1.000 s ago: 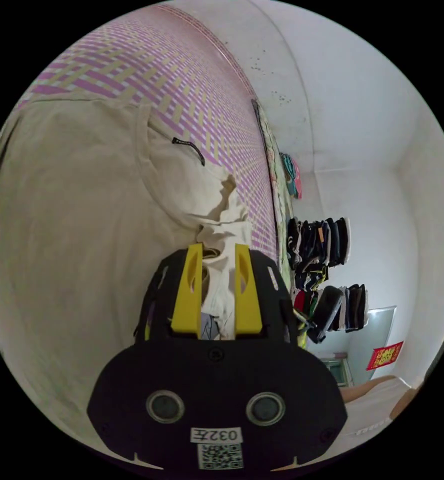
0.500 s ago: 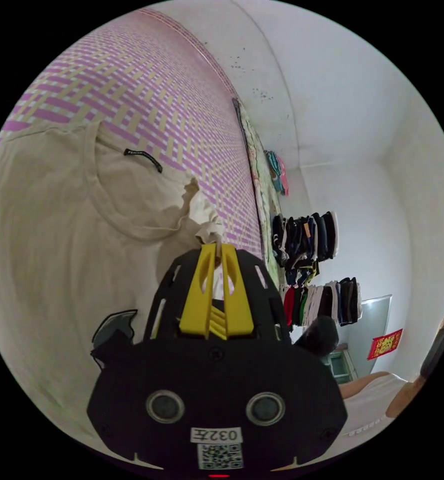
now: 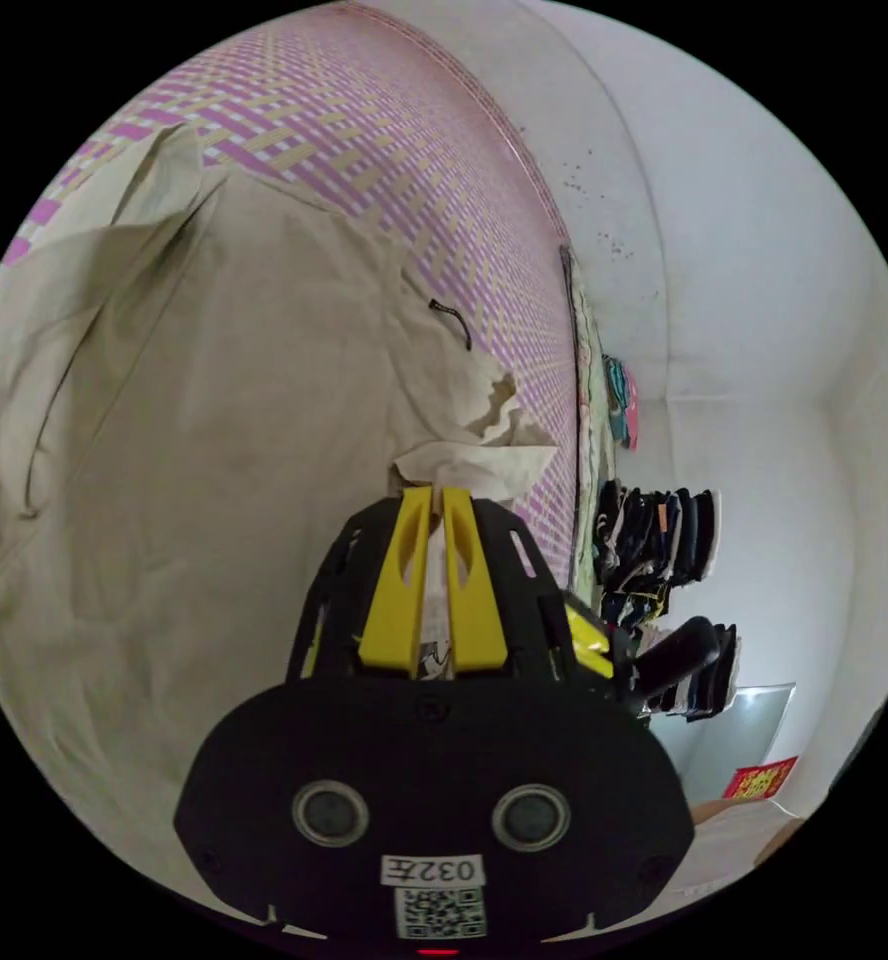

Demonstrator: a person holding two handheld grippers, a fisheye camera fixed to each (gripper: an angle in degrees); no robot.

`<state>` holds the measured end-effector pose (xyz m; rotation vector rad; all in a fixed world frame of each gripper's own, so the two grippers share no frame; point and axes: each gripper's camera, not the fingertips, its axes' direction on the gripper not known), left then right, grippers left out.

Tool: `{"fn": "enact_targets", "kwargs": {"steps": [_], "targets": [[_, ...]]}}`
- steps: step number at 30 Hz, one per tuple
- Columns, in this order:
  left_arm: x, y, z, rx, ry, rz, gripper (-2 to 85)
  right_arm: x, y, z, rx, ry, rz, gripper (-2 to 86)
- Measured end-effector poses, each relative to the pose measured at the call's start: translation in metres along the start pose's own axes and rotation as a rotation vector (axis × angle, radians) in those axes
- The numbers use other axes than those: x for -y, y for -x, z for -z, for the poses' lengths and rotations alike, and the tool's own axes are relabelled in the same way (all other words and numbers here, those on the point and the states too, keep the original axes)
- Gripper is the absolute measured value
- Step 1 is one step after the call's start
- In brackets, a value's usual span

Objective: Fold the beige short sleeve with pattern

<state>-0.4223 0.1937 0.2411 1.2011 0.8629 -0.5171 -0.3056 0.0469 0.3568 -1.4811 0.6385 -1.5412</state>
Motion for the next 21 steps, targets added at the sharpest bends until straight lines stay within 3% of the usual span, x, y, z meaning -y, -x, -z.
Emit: {"fn": "enact_targets", "kwargs": {"steps": [3, 5, 7, 15, 18, 21], "targets": [[0.001, -0.004, 0.003, 0.022, 0.000, -0.023, -1.7, -0.003, -0.042, 0.031, -0.057, -0.124, -0.166, 3.0], [-0.001, -0.013, 0.007, 0.042, -0.020, -0.038, -1.7, -0.006, -0.100, 0.046, -0.104, -0.140, -0.442, 0.3], [-0.005, -0.019, 0.014, 0.013, -0.059, -0.052, -1.7, -0.002, -0.133, 0.051, -0.102, -0.157, -0.510, -0.5], [-0.033, -0.041, 0.028, 0.072, -0.124, -0.104, -1.7, 0.063, -0.181, 0.011, -0.051, -0.027, -0.395, -1.0], [-0.035, -0.044, 0.024, 0.191, -0.116, -0.134, -1.7, 0.078, -0.195, -0.010, -0.117, 0.094, -0.390, -1.0], [-0.025, -0.021, 0.016, 0.252, -0.070, -0.104, -1.7, 0.081, -0.206, -0.009, -0.085, 0.073, -0.399, -1.0]]}}
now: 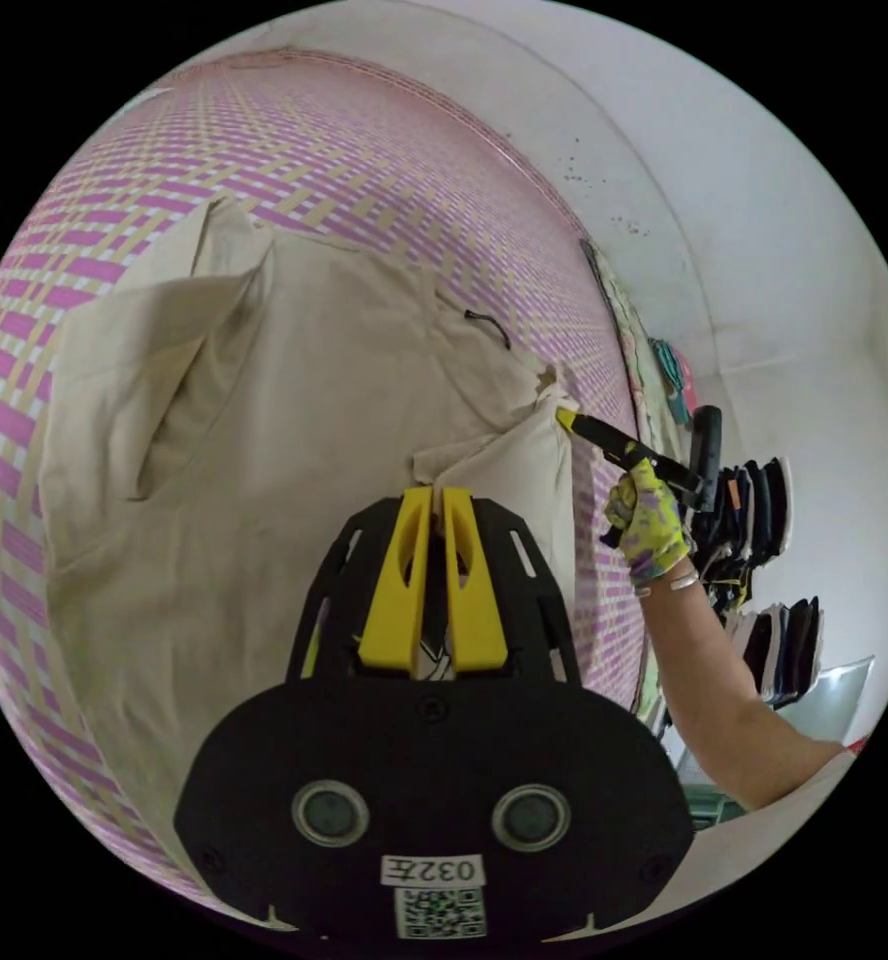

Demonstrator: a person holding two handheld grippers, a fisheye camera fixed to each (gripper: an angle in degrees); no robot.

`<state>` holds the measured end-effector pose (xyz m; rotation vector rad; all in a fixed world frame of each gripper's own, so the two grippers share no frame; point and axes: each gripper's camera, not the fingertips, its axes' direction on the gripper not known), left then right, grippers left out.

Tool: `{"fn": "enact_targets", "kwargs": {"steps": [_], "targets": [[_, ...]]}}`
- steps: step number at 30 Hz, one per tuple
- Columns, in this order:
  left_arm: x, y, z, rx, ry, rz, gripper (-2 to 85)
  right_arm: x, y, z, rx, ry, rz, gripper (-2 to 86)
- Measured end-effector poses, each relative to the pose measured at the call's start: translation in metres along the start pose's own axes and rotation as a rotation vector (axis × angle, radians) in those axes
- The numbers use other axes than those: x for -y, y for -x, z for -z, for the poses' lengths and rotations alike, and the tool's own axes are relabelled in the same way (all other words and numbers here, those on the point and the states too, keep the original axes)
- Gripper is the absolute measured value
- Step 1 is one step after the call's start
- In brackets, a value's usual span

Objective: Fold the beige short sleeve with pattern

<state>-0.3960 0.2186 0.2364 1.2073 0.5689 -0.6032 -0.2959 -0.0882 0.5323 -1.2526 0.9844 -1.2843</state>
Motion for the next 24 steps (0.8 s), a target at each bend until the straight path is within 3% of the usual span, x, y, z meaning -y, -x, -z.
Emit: {"fn": "enact_targets", "kwargs": {"steps": [5, 8, 12, 16, 24], "targets": [[0.002, 0.002, 0.001, -0.043, 0.030, -0.046, -1.6, 0.012, -0.022, 0.003, 0.143, -0.009, -0.049, -1.0], [-0.004, 0.000, 0.022, -0.072, -0.034, -0.025, -0.9, 0.007, -0.045, 0.031, 0.342, -0.186, -0.146, -0.9], [0.000, -0.033, 0.050, 0.009, -0.154, -0.172, -0.4, -0.005, -0.050, 0.040, 0.187, -0.134, -0.241, -0.3], [0.045, -0.080, 0.003, -0.165, 0.025, -0.337, -0.8, -0.007, -0.039, 0.015, 0.084, -0.003, -0.191, 5.3], [0.109, -0.148, -0.086, -0.132, 0.176, -0.463, -0.9, -0.006, -0.012, -0.001, -0.001, 0.078, -0.126, 3.1]]}}
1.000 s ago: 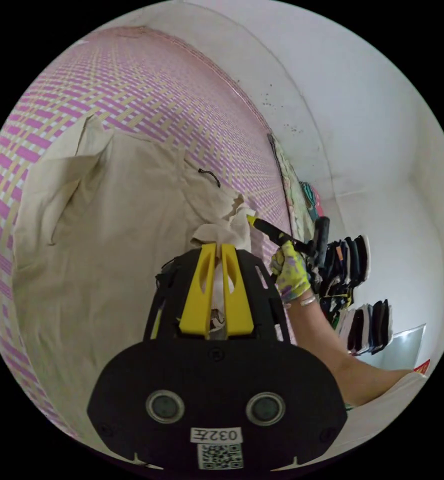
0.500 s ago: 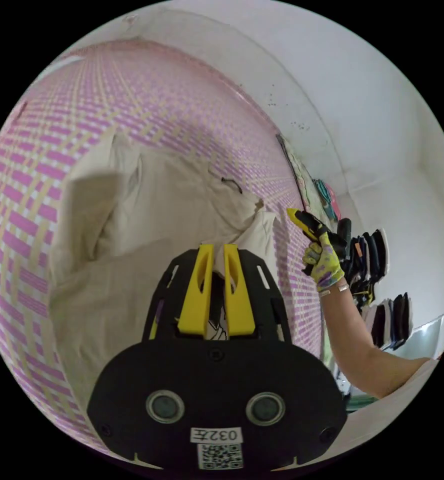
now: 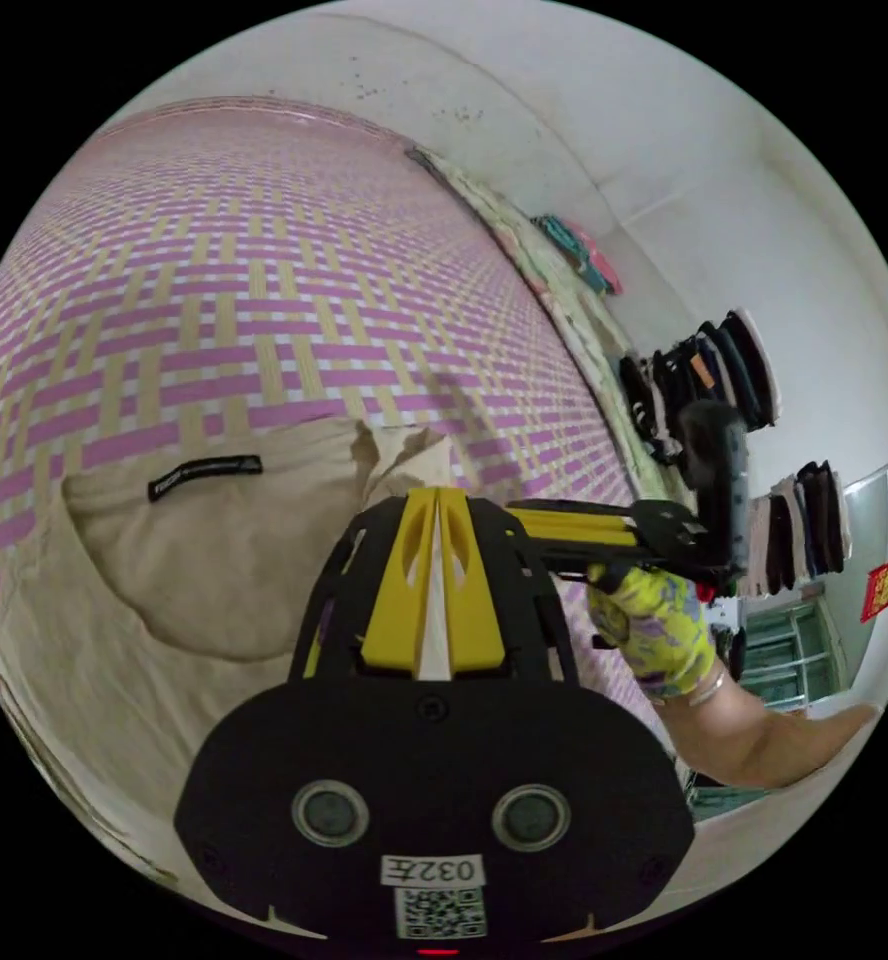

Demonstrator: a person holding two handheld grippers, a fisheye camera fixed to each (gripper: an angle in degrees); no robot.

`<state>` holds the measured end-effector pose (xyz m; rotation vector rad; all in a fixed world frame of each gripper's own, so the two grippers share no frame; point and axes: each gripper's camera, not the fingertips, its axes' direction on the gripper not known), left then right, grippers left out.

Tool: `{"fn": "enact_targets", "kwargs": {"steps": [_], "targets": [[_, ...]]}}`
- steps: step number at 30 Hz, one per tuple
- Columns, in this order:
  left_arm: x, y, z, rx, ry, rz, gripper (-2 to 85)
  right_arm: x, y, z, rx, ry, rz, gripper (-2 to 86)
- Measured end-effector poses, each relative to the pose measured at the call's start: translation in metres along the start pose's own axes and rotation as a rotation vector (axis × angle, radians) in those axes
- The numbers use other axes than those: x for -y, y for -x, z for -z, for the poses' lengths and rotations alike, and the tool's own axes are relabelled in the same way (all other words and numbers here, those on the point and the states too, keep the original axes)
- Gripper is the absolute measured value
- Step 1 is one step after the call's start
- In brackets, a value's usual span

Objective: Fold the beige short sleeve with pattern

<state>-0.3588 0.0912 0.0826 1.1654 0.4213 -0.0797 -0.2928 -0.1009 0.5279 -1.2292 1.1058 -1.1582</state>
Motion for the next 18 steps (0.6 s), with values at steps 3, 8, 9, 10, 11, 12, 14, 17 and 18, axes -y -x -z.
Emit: {"fn": "enact_targets", "kwargs": {"steps": [3, 8, 9, 10, 11, 12, 14, 17, 18], "targets": [[0.015, 0.005, -0.016, 0.094, 0.081, -0.032, -0.9, -0.007, -0.005, -0.002, -0.008, -0.013, 0.015, -0.3], [0.016, 0.035, 0.002, 0.048, -0.012, 0.114, -0.9, -0.024, -0.027, 0.006, -0.007, -0.101, -0.044, -0.4], [0.015, 0.038, 0.003, 0.029, -0.012, 0.127, -0.9, -0.026, -0.031, 0.006, 0.021, -0.109, -0.058, -0.2], [0.013, 0.038, 0.009, 0.018, -0.021, 0.137, -0.9, -0.031, -0.038, 0.008, 0.066, -0.129, -0.084, 0.5], [0.007, 0.032, 0.020, -0.016, -0.050, 0.096, -0.9, -0.040, -0.041, 0.016, 0.075, -0.181, -0.103, 0.7], [0.003, 0.027, 0.025, -0.037, -0.057, 0.072, -0.9, -0.046, -0.042, 0.021, 0.070, -0.208, -0.112, 0.6], [-0.028, 0.006, 0.045, -0.057, -0.031, 0.011, -0.9, -0.070, -0.041, 0.035, 0.082, -0.239, -0.112, -0.1], [-0.096, -0.020, 0.070, -0.052, 0.000, -0.042, -0.9, -0.112, -0.028, 0.036, 0.176, -0.190, -0.063, -0.5], [-0.111, -0.024, 0.072, -0.054, 0.011, -0.040, -0.9, -0.123, -0.022, 0.036, 0.178, -0.181, -0.050, -0.5]]}}
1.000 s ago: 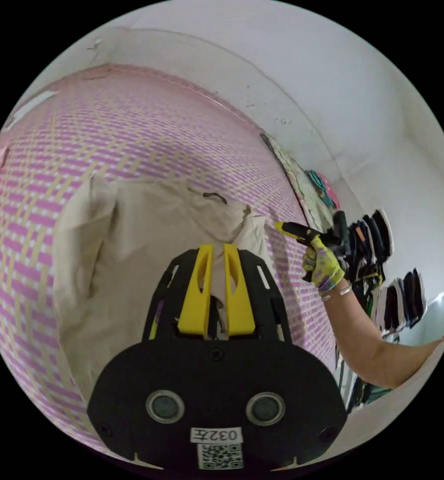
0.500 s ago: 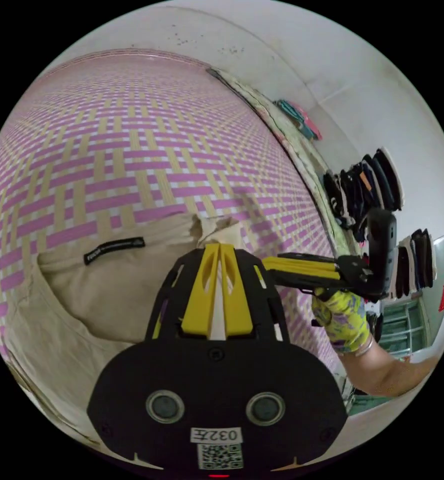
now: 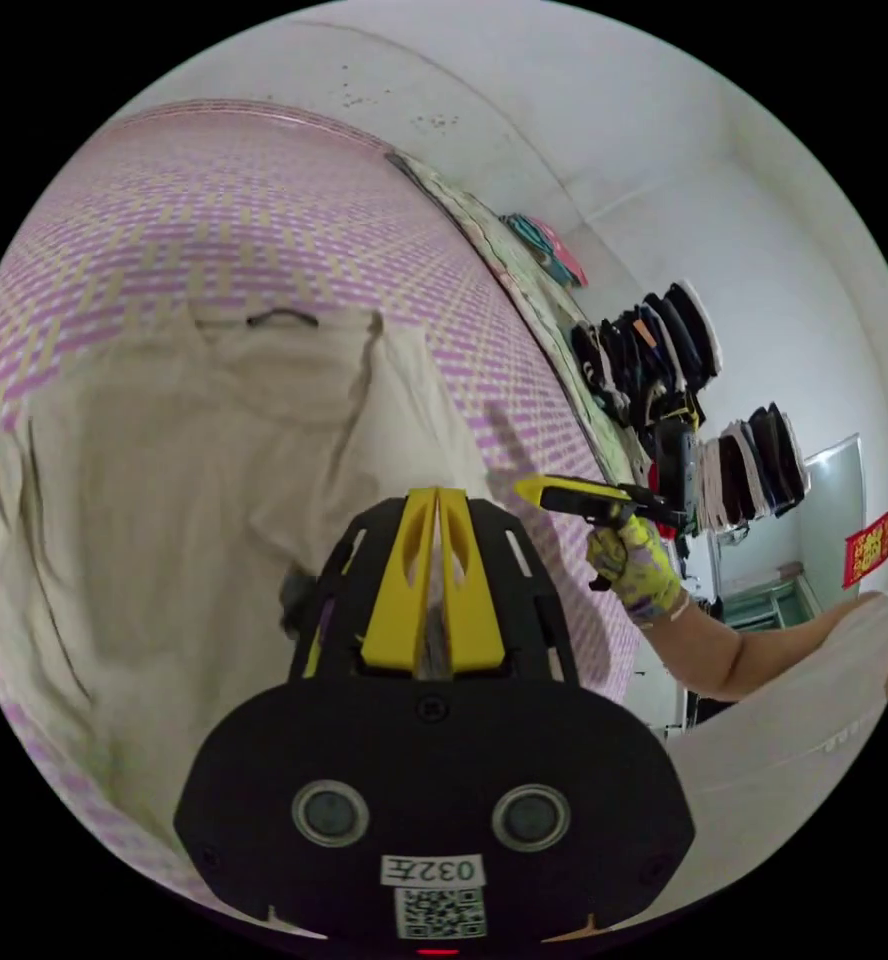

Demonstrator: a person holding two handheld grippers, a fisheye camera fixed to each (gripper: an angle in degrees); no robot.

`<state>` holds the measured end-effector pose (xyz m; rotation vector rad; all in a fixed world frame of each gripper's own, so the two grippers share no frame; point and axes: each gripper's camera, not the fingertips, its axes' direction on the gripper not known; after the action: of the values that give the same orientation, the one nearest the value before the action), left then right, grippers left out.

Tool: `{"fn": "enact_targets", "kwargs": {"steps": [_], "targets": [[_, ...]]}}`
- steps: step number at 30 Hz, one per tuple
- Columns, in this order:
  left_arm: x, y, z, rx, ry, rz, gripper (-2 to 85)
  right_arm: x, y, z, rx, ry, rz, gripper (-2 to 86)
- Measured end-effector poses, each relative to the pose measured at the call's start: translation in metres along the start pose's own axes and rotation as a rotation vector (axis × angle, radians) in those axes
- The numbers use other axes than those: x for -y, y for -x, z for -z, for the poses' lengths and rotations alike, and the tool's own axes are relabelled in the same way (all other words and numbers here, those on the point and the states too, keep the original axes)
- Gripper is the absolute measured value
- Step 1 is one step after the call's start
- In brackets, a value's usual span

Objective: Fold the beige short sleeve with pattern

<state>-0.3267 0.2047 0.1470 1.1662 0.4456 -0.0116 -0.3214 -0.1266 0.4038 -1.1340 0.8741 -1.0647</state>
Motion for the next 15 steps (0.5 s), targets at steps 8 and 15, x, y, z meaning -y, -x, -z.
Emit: {"fn": "enact_targets", "kwargs": {"steps": [8, 15], "targets": [[-0.100, -0.009, 0.016, 0.151, 0.052, 0.169, -0.9, -0.124, 0.068, -0.016, -0.067, 0.156, 0.099, -0.8], [-0.187, -0.013, 0.096, 0.044, -0.093, 0.342, -0.8, -0.129, 0.103, 0.011, -0.060, 0.111, 0.175, -0.3]]}}
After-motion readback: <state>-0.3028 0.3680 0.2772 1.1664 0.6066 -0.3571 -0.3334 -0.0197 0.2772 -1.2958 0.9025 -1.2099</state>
